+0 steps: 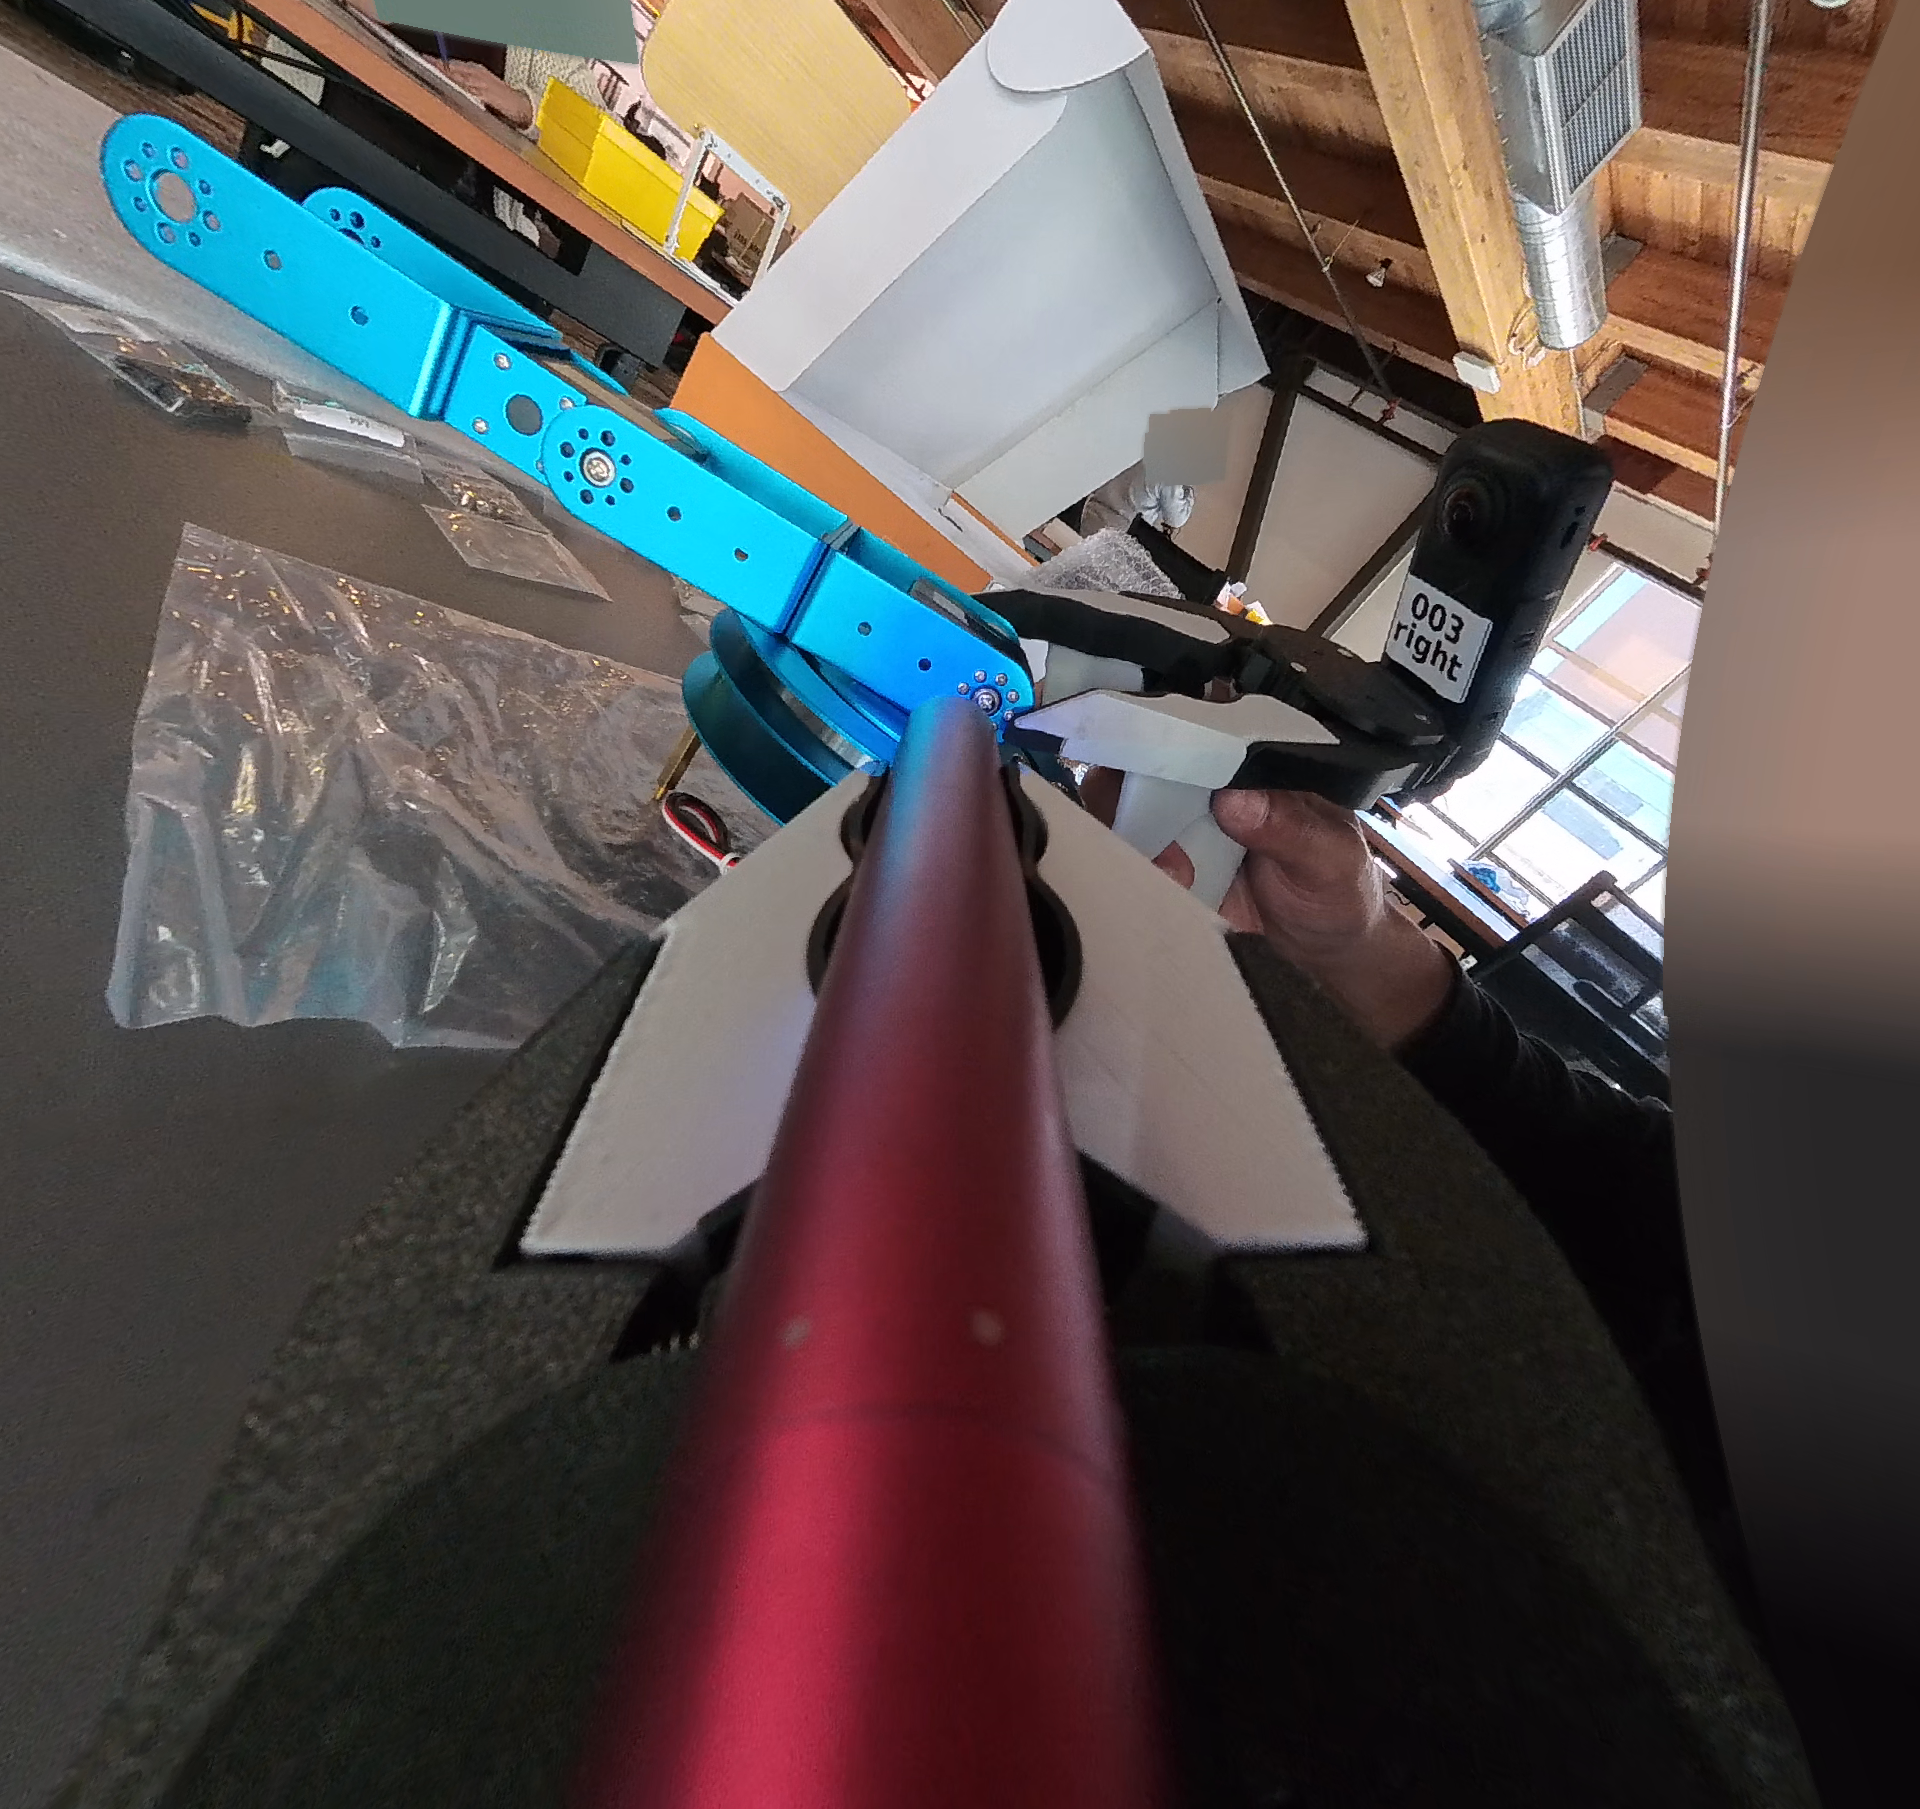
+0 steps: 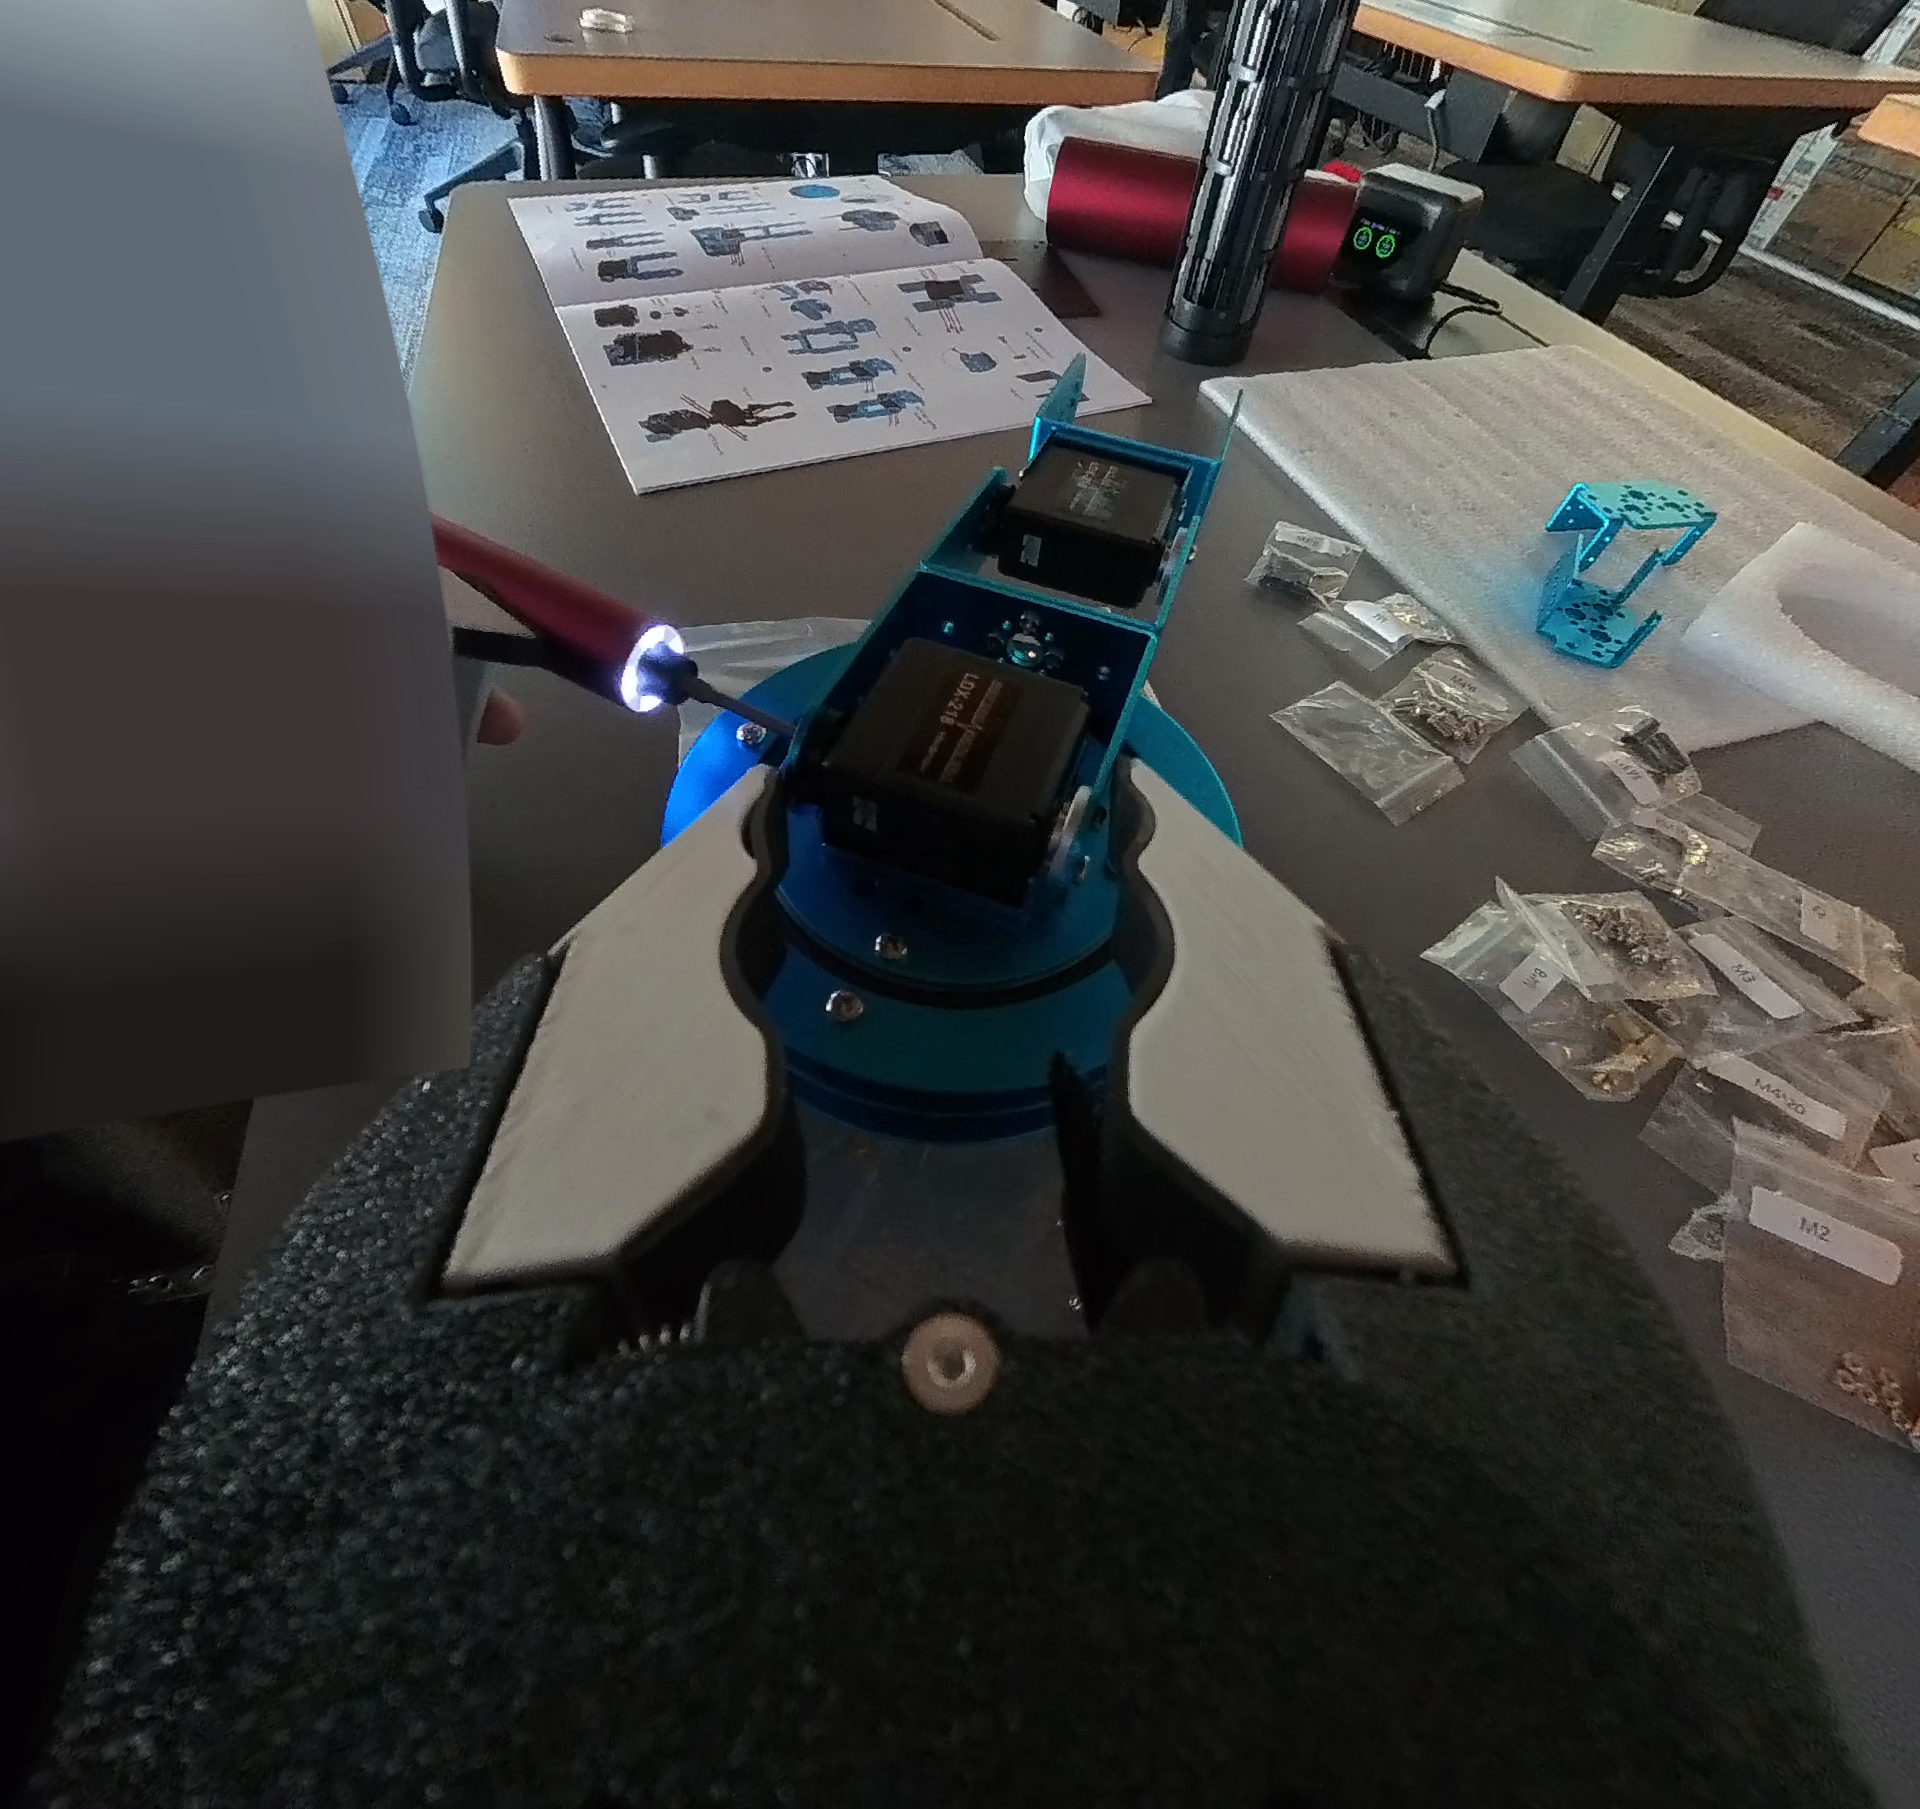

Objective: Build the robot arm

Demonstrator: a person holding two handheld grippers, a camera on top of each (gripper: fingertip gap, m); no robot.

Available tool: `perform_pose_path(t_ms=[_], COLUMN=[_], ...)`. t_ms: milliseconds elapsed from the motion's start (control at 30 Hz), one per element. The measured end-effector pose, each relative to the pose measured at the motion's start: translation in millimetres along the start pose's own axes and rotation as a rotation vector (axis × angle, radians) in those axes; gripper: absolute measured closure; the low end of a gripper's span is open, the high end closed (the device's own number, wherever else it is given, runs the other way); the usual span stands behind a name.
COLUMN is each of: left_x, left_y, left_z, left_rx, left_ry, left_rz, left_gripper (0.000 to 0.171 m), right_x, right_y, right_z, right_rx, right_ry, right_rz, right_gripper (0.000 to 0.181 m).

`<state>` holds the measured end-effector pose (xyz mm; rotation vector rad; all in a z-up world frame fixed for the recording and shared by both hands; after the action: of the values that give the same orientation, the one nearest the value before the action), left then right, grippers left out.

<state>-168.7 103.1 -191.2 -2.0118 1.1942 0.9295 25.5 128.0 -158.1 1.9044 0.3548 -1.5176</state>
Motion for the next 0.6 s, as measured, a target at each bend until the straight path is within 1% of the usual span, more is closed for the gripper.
perform_pose_path(t_ms=[133,600], left_x=[1.1,1.9], left_y=[0.0,-2.3], left_z=[-1.1,-4.4], left_rx=[0.014,-0.007], left_ry=[-0.001,-0.029], left_rz=[0.007,0.000], left_gripper=[0.151,0.151], right_x=[-0.1,-0.7], right_y=[0.1,0.5], right_z=[0.4,0.4], right_rx=[0.001,0.005], right_ry=[0.000,0.003], right_rz=[0.001,0.011], right_gripper=[0.120,0.120])
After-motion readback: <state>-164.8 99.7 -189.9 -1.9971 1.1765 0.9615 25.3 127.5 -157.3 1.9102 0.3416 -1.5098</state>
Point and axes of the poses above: each gripper's, where its closed fingertips meet, y back along the fingers, x out of its underside, z = x × y across the jaws, the point moved 8 cm from there along y, back along the fingers, and after that the axes turned 7 degrees about x, right-handed, at the moved point
